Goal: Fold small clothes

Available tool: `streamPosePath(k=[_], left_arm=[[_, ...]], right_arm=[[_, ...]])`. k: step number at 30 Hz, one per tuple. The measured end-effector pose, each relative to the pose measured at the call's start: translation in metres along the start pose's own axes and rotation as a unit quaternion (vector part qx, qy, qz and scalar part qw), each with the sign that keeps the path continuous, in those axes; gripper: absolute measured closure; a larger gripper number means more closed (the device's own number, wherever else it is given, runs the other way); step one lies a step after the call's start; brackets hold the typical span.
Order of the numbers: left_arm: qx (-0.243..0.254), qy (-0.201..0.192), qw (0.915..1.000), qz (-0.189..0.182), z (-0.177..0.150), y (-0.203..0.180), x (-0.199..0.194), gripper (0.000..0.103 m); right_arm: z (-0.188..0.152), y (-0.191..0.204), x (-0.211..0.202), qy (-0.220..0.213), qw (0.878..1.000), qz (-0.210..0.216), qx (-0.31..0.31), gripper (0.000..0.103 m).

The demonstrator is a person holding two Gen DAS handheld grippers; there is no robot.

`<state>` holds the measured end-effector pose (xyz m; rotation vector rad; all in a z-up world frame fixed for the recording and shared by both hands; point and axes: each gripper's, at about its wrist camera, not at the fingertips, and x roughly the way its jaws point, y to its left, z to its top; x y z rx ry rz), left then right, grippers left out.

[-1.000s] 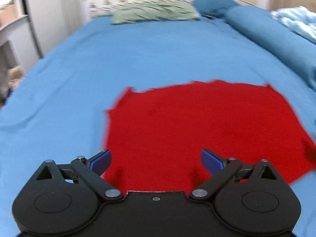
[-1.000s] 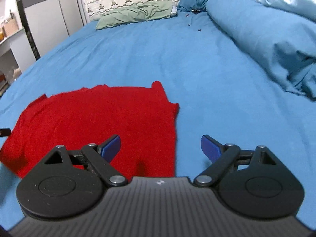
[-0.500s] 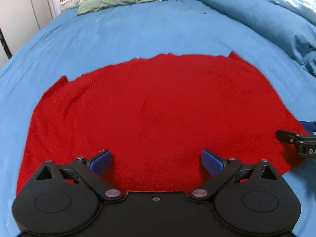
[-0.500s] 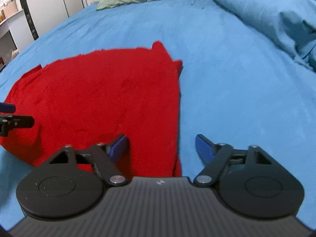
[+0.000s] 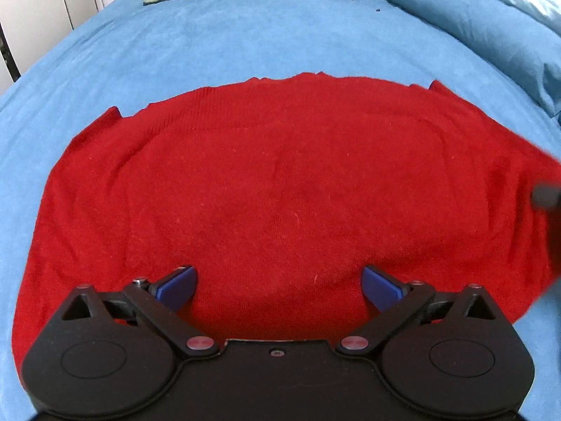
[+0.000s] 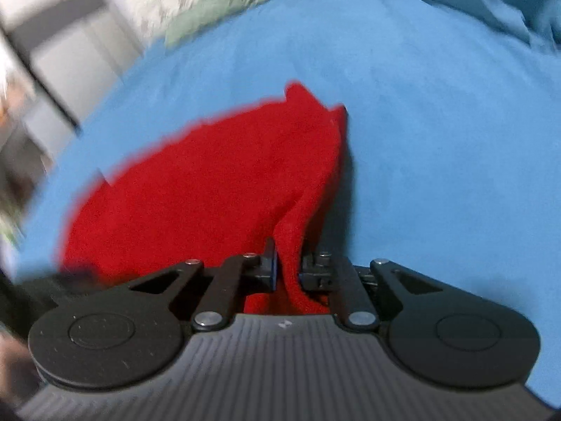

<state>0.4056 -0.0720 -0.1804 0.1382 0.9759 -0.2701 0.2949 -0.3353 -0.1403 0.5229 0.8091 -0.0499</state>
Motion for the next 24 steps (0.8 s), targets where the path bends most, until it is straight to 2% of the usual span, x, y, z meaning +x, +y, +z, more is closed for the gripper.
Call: streamPosePath(k=[1,3,6,8,11,13,15,18,20,21,22,24], left_arm=[[-0.003,-0.003,1.0000,-0.006,0.000,0.004,-0.004,0.003],[-0.011,-0.013,0.9998,-0.011,-0.003,0.017,-0.017,0.006],[-0.015,-0.034,0.9993,-0.008,-0.013,0.046,-0.041,0.007],[-0.019,-0.047,0.9987,-0.001,-0.025,0.070,-0.058,0.007],[-0.037,-0.054,0.9978,0.006,-0.048,0.105,-0.075,0.007],[-0.050,-0.053,0.9973,0.007,-0.064,0.124,-0.081,0.007],[-0.063,-0.051,0.9967,0.006,-0.081,0.139,-0.084,0.007],[-0.077,-0.053,0.9956,-0.011,-0.098,0.152,-0.085,0.007],[-0.079,-0.063,0.9947,-0.021,-0.103,0.155,-0.087,0.007],[-0.078,-0.068,0.9943,-0.026,-0.103,0.156,-0.087,0.007],[-0.076,-0.074,0.9939,-0.031,-0.103,0.155,-0.088,0.007],[-0.073,-0.083,0.9931,-0.038,-0.101,0.154,-0.089,0.007]], right_arm=[[0.008,0.007,-0.006,-0.008,1.000,0.020,0.019,0.078],[0.023,0.035,-0.017,-0.026,0.998,0.049,0.010,0.078],[0.040,0.103,-0.021,-0.031,0.993,0.103,-0.055,0.078],[0.040,0.159,-0.011,-0.013,0.983,0.137,-0.121,0.078],[0.020,0.238,0.024,0.031,0.960,0.164,-0.225,0.078],[-0.003,0.277,0.056,0.064,0.946,0.176,-0.263,0.078],[-0.029,0.304,0.092,0.098,0.938,0.178,-0.280,0.079],[-0.061,0.324,0.134,0.137,0.931,0.148,-0.304,0.078],[-0.068,0.325,0.142,0.136,0.930,0.141,-0.312,0.073],[-0.067,0.324,0.141,0.135,0.931,0.146,-0.307,0.065],[-0.063,0.323,0.138,0.135,0.932,0.154,-0.299,0.045],[-0.055,0.313,0.124,0.124,0.935,0.170,-0.287,0.025]])
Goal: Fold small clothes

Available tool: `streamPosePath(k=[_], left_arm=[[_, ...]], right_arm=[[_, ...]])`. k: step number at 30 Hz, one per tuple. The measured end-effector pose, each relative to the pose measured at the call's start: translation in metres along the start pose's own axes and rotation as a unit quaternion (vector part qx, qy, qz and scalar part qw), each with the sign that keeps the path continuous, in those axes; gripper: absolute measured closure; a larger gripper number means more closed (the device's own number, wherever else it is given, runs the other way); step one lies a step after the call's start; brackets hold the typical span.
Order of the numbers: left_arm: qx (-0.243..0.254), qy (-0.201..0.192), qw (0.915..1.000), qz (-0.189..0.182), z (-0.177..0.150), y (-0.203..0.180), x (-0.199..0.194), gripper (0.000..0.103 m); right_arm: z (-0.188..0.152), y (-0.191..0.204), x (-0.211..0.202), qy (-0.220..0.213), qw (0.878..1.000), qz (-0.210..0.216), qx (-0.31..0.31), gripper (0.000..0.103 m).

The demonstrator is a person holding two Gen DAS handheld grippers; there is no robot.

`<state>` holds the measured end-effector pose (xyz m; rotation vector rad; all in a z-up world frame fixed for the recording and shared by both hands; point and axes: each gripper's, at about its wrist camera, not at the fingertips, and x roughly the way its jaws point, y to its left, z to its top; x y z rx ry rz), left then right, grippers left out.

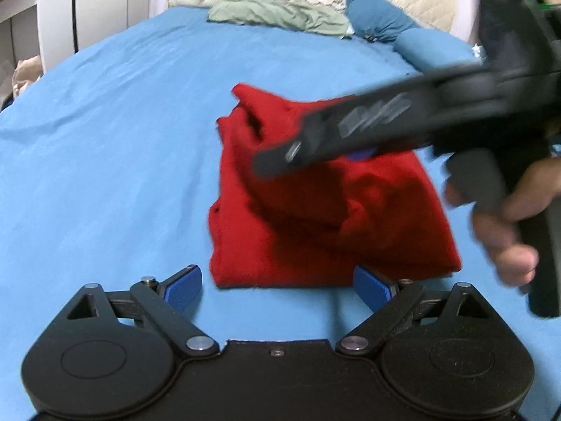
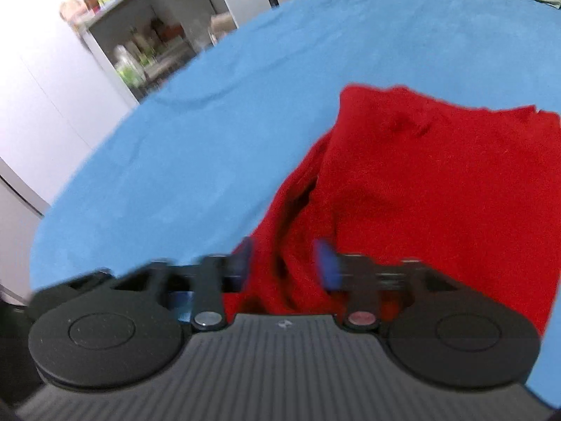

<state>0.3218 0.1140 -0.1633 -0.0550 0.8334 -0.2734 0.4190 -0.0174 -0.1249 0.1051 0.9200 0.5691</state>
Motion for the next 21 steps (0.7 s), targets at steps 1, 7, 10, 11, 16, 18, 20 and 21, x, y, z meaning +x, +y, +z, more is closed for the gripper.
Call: streamPosePath(k=[1,7,10,11,16,18,20,21], left_arm=[[0.002,-0.004,1.0000,-0.002,0.001,-0.001,-0.001,0.007],[-0.036,-0.028,0.9990,-0.006,0.005,0.004,-0.007,0.007],[-0.052,-0.032,0.9981,-0.007,0.012,0.003,-0.009,0.007],[-0.053,-0.032,0.9981,-0.004,0.014,0.000,-0.009,0.007],[-0.049,-0.036,0.9981,-0.005,0.019,-0.010,-0.010,0.009],[-0.049,-0.036,0.9981,-0.008,0.021,-0.010,-0.008,0.017],[-0.050,-0.032,0.9981,-0.015,0.024,-0.011,-0.003,0.023],[-0.050,-0.029,0.9982,-0.017,0.025,-0.012,0.000,0.028]], right_arm=[[0.001,-0.001,-0.013,-0.020,1.000,-0.004,0.000,0.021],[-0.034,-0.027,-0.106,-0.122,0.987,-0.101,0.014,0.011],[-0.079,-0.034,-0.118,-0.121,0.981,-0.148,0.016,0.011],[-0.095,-0.035,-0.116,-0.117,0.980,-0.158,0.020,0.011],[-0.147,-0.025,-0.091,-0.105,0.974,-0.198,0.023,0.012],[-0.156,-0.023,-0.084,-0.108,0.971,-0.211,0.024,0.013],[-0.160,-0.021,-0.079,-0.113,0.967,-0.228,0.031,0.013],[-0.160,-0.020,-0.076,-0.115,0.965,-0.234,0.036,0.014]])
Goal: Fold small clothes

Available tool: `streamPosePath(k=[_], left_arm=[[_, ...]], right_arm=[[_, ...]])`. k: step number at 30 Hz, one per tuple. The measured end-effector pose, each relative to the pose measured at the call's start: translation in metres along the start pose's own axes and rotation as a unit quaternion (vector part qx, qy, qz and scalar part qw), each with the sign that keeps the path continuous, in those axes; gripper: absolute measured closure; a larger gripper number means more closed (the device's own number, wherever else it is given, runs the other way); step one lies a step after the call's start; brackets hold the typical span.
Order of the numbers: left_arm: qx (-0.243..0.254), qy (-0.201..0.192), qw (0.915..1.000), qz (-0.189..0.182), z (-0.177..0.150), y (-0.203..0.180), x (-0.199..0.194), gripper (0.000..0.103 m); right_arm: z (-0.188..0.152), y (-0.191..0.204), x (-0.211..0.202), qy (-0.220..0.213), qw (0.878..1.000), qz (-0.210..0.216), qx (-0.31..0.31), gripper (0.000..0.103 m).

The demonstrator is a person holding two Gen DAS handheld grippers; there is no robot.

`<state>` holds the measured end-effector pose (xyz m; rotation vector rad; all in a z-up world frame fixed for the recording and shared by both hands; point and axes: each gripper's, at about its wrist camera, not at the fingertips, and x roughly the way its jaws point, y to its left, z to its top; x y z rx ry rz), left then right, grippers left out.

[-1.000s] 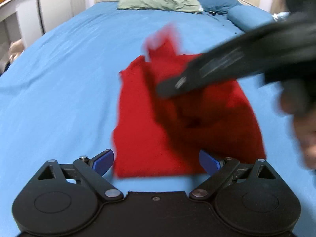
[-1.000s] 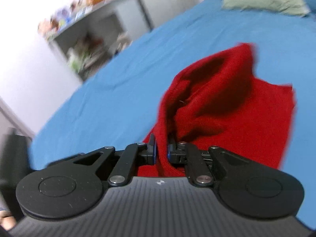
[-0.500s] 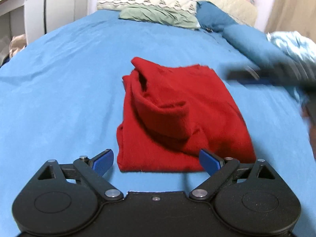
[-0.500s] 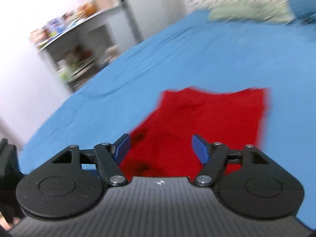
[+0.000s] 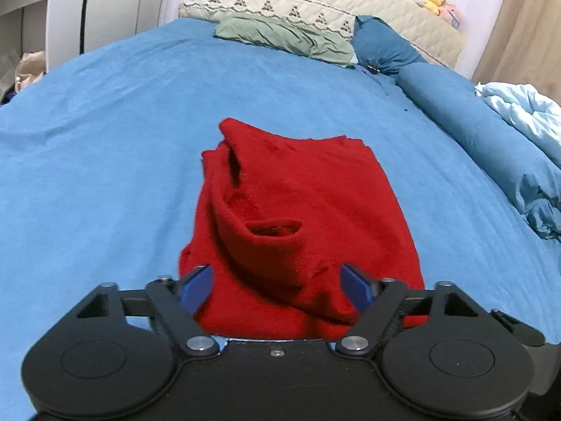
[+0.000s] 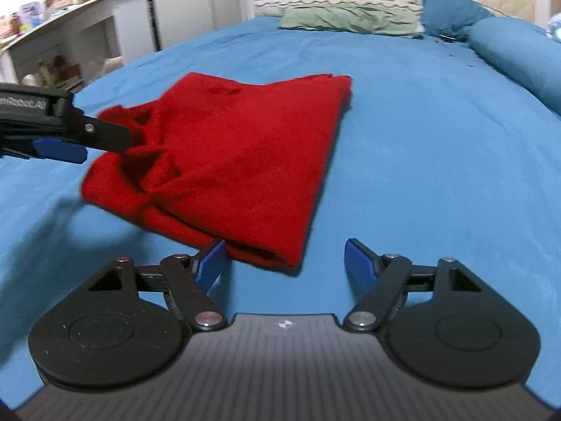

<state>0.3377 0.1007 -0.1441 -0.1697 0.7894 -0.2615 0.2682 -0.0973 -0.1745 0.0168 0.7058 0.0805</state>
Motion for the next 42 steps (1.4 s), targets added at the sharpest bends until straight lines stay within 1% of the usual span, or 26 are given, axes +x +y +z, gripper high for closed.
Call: streamPosePath(k=[2,4,9,11,13,14,16,18,19,20,21,22,23,24,25,26,27,28,31,35,37,38,39,40,41,42], left_arm=[[-0.004,0.005,1.0000,-0.001,0.002,-0.001,0.006,0.036],[-0.015,0.009,0.9998,-0.003,0.004,-0.001,0.014,0.040],[-0.064,0.012,0.9979,-0.007,0.009,0.010,0.027,0.060],[-0.086,0.008,0.9962,-0.013,0.012,0.017,0.025,0.060],[-0.094,0.007,0.9954,-0.016,0.013,0.021,0.023,0.060],[-0.093,0.008,0.9955,-0.015,0.012,0.022,0.022,0.060],[-0.088,0.008,0.9960,-0.014,0.011,0.023,0.020,0.060],[-0.086,0.005,0.9962,-0.012,0.010,0.025,0.016,0.062],[-0.085,0.003,0.9963,-0.011,0.010,0.027,0.013,0.063],[-0.083,0.000,0.9965,-0.011,0.011,0.030,0.009,0.064],[-0.078,-0.006,0.9969,-0.007,0.009,0.033,0.004,0.064],[-0.066,-0.008,0.9977,0.006,0.006,0.035,0.002,0.064],[-0.045,0.000,0.9985,0.032,0.002,0.036,0.003,0.064],[-0.030,0.011,0.9982,0.050,-0.005,0.040,0.006,0.064],[-0.031,0.022,0.9978,0.055,-0.011,0.045,0.010,0.064],[-0.039,0.031,0.9977,0.046,-0.019,0.052,0.013,0.063],[-0.040,0.027,0.9981,0.038,-0.025,0.056,0.014,0.062],[-0.035,0.022,0.9985,0.037,-0.027,0.057,0.012,0.061],[-0.027,0.030,0.9984,0.041,-0.025,0.055,0.008,0.061],[-0.015,0.037,0.9981,0.047,-0.023,0.053,-0.008,0.056],[-0.006,0.026,0.9983,0.052,-0.018,0.050,-0.024,0.049],[0.000,0.018,0.9985,0.052,-0.013,0.049,-0.028,0.040],[0.007,0.008,0.9988,0.048,-0.007,0.047,-0.036,0.028],[0.014,-0.003,0.9990,0.042,0.001,0.045,-0.042,0.020],[0.017,-0.009,0.9991,0.038,0.010,0.045,-0.046,0.007],[0.019,-0.012,0.9993,0.031,0.020,0.044,-0.046,0.003]], right_arm=[[-0.001,0.000,0.006,-0.002,1.000,-0.007,0.010,0.014],[-0.003,-0.002,0.007,-0.008,1.000,-0.011,0.016,0.014],[0.005,-0.007,0.007,-0.022,0.998,-0.005,0.053,0.014],[0.009,-0.008,0.004,-0.041,0.997,-0.008,0.064,0.014],[0.012,-0.009,0.005,-0.047,0.996,-0.012,0.070,0.014],[0.012,-0.010,0.009,-0.041,0.997,-0.012,0.069,0.014],[0.011,-0.007,0.020,-0.017,0.998,-0.031,0.051,0.014],[0.006,-0.006,0.022,-0.017,0.999,-0.033,0.037,0.015],[0.006,-0.006,0.020,-0.020,0.999,-0.037,0.031,0.020],[0.007,-0.006,0.016,-0.026,0.998,-0.053,0.027,0.025],[0.009,-0.009,0.009,-0.039,0.996,-0.070,0.027,0.026],[0.011,-0.013,0.002,-0.051,0.995,-0.078,0.032,0.026],[0.012,-0.017,-0.004,-0.059,0.994,-0.083,0.036,0.026],[0.012,-0.020,-0.005,-0.054,0.994,-0.086,0.030,0.026],[0.009,-0.021,-0.003,-0.042,0.995,-0.092,0.015,0.025],[0.004,-0.021,0.000,-0.033,0.995,-0.092,0.003,0.025],[-0.001,-0.021,0.003,-0.024,0.996,-0.087,-0.004,0.025],[-0.006,-0.022,0.005,-0.020,0.996,-0.084,-0.009,0.025],[-0.007,-0.025,0.003,-0.020,0.997,-0.075,-0.009,0.025],[-0.003,-0.032,-0.001,-0.007,0.999,-0.050,-0.011,0.024],[0.002,-0.037,-0.007,0.002,0.999,-0.038,-0.024,0.023],[0.003,-0.039,-0.015,0.005,0.999,-0.033,-0.029,0.023],[0.004,-0.041,-0.023,0.007,0.999,-0.024,-0.031,0.023],[0.009,-0.045,-0.030,0.009,0.999,-0.018,-0.032,0.023],[0.015,-0.049,-0.036,0.008,0.999,-0.011,-0.031,0.021],[0.024,-0.055,-0.042,0.010,1.000,-0.001,-0.027,0.013]])
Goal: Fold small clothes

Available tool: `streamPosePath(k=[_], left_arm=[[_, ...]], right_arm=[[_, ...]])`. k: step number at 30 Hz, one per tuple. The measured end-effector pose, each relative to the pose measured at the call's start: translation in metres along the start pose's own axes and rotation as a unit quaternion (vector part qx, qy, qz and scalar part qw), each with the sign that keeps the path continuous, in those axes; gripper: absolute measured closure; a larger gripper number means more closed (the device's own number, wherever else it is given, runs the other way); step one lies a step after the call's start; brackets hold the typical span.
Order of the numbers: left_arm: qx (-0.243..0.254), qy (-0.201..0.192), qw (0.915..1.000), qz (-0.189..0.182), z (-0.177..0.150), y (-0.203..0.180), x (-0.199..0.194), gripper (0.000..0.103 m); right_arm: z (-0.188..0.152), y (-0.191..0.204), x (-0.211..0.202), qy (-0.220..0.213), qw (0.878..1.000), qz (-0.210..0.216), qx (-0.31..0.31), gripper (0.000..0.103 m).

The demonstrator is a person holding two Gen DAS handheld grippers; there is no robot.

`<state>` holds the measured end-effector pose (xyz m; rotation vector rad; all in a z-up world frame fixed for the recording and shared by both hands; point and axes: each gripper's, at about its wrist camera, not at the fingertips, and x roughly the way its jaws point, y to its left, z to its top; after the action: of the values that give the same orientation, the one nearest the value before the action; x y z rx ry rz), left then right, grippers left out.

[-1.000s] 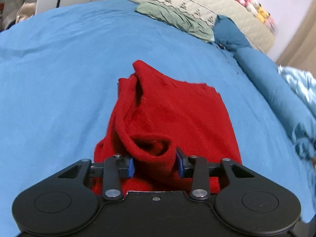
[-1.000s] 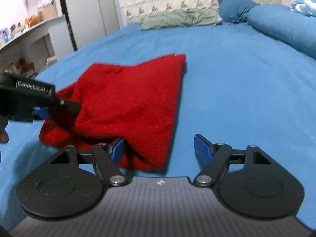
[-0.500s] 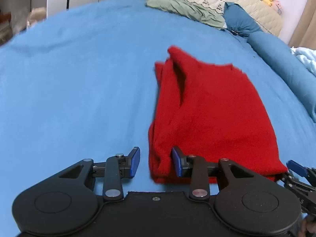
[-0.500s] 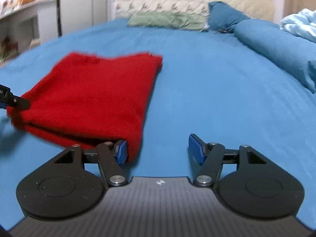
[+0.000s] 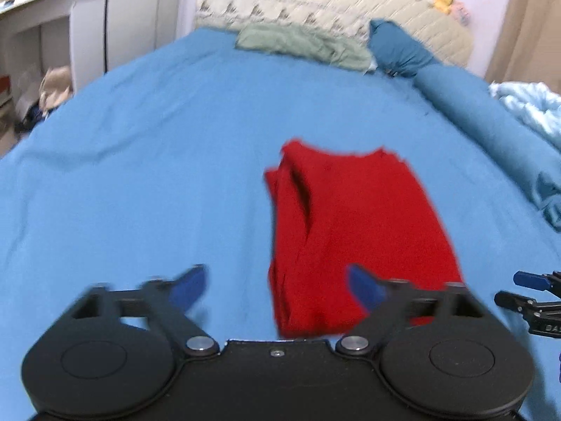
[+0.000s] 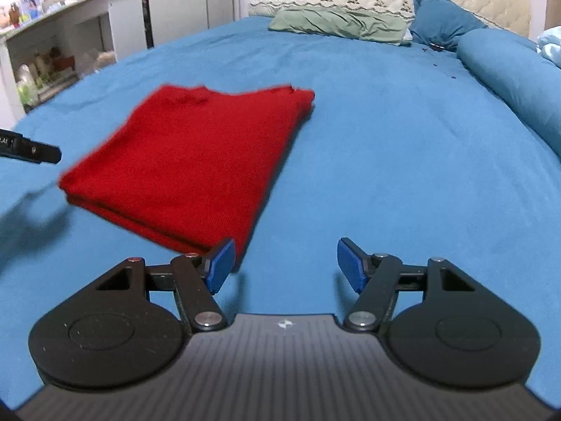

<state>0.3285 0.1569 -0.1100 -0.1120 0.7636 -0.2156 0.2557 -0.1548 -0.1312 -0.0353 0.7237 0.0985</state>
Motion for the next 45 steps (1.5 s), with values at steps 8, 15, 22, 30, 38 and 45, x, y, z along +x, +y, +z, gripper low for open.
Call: streamPosePath(k=[8,15,22,30,38,45], left_arm=[[-0.036,0.057,0.9960,-0.058,0.053,0.003,0.075,0.004],[-0.062,0.101,0.9891,-0.087,0.051,0.001,0.133,0.025],[-0.082,0.105,0.9843,-0.115,0.041,0.011,0.146,0.045],[-0.060,0.078,0.9889,-0.112,0.053,-0.009,0.111,0.077],[-0.017,0.029,0.9877,-0.153,0.021,-0.075,0.003,0.077],[-0.007,0.064,0.9867,-0.150,-0.074,-0.138,-0.027,0.077]], right_arm=[[0.076,-0.039,0.032,0.035,0.987,0.086,0.132,0.000],[0.083,-0.034,0.105,0.087,0.968,0.123,0.203,0.000],[0.071,-0.028,0.133,0.085,0.962,0.142,0.218,0.029],[0.089,-0.015,0.109,0.045,0.968,0.155,0.190,0.065],[0.084,-0.036,0.002,0.014,0.969,0.168,0.181,0.066],[-0.004,-0.053,-0.080,0.035,0.973,0.130,0.188,0.065]])
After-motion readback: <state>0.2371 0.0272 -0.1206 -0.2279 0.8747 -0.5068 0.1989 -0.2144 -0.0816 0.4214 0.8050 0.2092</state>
